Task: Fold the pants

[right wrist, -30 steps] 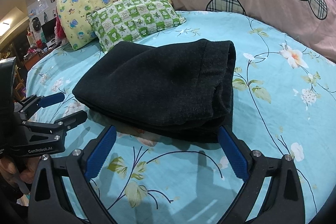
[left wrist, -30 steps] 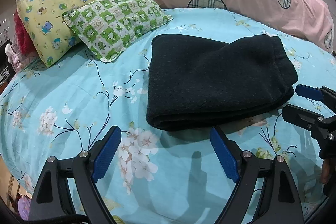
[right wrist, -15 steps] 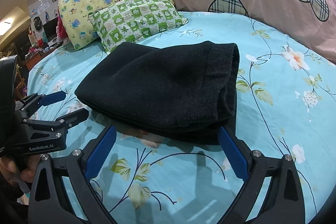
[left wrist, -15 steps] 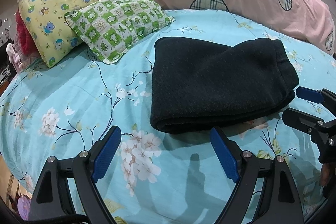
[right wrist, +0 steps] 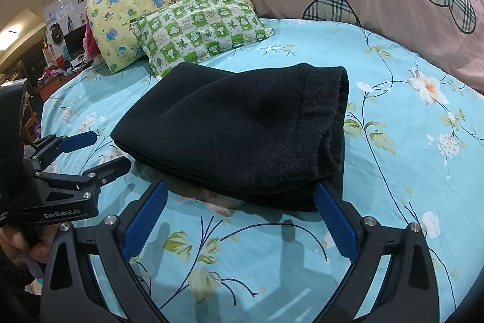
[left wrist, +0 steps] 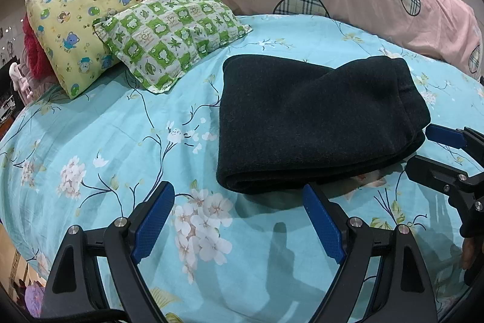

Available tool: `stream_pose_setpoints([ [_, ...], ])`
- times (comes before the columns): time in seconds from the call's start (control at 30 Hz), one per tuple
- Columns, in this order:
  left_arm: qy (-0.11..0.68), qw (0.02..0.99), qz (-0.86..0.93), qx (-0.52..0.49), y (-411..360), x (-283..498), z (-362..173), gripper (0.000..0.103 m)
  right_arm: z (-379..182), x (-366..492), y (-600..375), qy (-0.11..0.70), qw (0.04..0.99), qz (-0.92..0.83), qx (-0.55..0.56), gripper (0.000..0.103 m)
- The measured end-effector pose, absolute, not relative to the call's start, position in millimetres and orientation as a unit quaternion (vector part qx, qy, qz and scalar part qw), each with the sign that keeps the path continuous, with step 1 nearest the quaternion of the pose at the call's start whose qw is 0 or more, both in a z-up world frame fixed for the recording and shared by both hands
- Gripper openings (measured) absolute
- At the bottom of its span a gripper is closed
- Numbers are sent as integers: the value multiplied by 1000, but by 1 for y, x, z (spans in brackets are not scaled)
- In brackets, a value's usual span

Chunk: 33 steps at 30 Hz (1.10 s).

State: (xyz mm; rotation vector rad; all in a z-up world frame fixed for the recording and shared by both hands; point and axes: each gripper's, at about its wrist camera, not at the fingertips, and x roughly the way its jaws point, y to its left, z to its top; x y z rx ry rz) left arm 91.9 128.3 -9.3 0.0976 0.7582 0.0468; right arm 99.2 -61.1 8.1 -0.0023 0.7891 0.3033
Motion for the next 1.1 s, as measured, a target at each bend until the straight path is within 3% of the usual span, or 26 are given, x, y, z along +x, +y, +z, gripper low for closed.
stream_pose_setpoints([
  [1.1, 357, 933, 30, 45, 127, 88, 0, 87, 22, 96, -59, 361, 920, 154, 4, 97],
])
